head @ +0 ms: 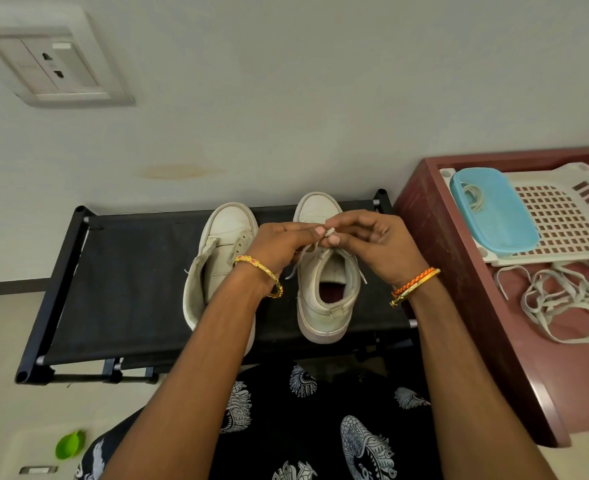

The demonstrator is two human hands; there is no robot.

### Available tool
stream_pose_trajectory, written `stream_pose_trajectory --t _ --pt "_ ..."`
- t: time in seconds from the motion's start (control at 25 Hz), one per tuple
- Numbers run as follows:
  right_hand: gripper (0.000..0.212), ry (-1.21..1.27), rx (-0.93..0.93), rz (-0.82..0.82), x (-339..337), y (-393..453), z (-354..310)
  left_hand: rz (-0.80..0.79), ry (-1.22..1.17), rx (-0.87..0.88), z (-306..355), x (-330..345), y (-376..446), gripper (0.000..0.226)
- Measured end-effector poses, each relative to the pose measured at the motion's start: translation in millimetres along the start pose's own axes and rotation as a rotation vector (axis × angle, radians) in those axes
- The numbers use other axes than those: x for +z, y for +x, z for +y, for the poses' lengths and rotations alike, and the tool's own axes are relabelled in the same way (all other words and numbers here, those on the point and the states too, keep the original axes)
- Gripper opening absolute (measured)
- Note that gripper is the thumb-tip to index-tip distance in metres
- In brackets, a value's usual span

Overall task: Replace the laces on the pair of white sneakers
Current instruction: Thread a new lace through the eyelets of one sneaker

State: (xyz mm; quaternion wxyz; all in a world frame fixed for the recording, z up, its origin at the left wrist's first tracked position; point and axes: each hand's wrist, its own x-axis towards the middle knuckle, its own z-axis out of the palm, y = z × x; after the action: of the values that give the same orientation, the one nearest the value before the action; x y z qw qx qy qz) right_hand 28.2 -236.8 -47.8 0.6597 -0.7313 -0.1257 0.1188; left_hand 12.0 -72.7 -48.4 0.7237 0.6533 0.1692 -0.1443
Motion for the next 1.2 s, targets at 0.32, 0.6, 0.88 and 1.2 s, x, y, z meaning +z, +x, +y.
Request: stream_pose_trajectory --t 0.32,0.6,0.88,1.2 --pt "0.012 -0.142 0.033 0.209 11.2 5.2 5.0 0.007 0.366 0.287 0.8 2.0 -3.3 0.022" --pt "0.014 -0.111 0.155 0.281 18.5 9.7 7.3 0.167 1.067 1.009 -7.7 0.5 6.3 0.021" --pt "0.022 0.019 0.297 0.22 15.8 10.6 5.1 0.185 1.175 1.134 -7.9 0.1 4.3 0.027" --pt "0.013 0.072 0.356 0.273 14.9 9.2 2.3 0.196 1.304 0.981 -3.6 -2.2 -0.2 0.026"
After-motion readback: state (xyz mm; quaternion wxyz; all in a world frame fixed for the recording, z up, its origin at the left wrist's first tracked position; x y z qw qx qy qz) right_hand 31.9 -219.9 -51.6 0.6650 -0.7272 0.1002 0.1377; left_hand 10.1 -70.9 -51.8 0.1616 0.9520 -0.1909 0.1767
